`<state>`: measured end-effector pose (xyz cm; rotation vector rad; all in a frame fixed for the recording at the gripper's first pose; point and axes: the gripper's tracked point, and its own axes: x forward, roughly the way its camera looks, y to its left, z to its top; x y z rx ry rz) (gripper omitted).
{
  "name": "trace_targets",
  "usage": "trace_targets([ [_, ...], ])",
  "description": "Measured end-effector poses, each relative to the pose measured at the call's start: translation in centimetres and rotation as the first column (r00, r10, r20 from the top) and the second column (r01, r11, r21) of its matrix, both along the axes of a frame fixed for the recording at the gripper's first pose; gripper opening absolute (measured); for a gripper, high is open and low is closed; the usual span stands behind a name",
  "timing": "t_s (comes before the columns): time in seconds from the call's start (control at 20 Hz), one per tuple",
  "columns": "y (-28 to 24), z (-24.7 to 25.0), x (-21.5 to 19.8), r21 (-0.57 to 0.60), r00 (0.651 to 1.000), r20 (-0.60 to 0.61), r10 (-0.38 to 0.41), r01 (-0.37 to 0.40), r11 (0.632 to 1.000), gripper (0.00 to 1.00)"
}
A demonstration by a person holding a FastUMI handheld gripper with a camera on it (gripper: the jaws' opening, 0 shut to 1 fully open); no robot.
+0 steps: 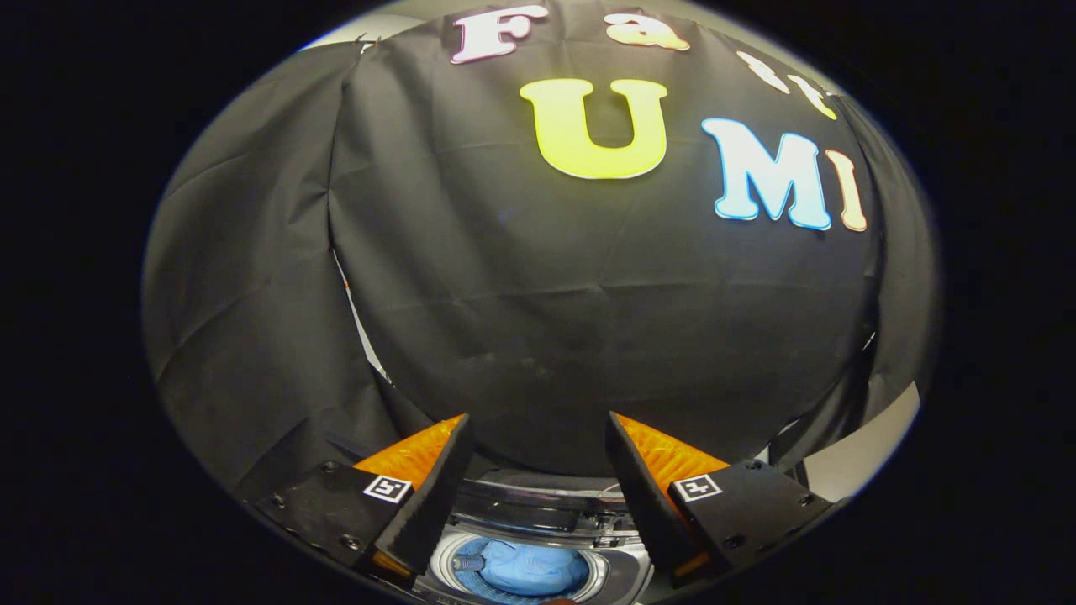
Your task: Put the clothes into the washing machine and then close the washing machine lid.
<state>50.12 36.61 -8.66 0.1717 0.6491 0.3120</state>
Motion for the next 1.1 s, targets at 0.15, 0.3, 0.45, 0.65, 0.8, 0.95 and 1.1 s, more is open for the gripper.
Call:
trace_targets([
  [0.15, 1.2, -1.8, 0.6, 0.007, 0.999, -0.042, 0.006, -0.006, 1.0, 0.97],
  [0.3, 2.1, -3.1, 1.3, 0.004, 0.997, -0.073, 0.005, -0.004, 1.0, 0.97],
  [0.45, 2.5, -3.7, 1.0, 0.005, 0.995, -0.103, 0.009, -0.008, 1.0, 0.97],
  [0.65, 2.7, -4.7, 0.4, 0.012, 0.99, -0.142, 0.013, -0.012, 1.0, 0.97],
  [0.8, 2.8, -5.3, -0.1, 0.014, 0.985, -0.171, 0.013, -0.01, 1.0, 0.97],
  [0.95, 2.8, -5.5, 0.0, 0.018, 0.983, -0.181, 0.01, -0.007, 1.0, 0.98],
  [1.1, 2.9, -5.6, -0.1, 0.023, 0.978, -0.206, 0.012, -0.007, 1.0, 0.99],
])
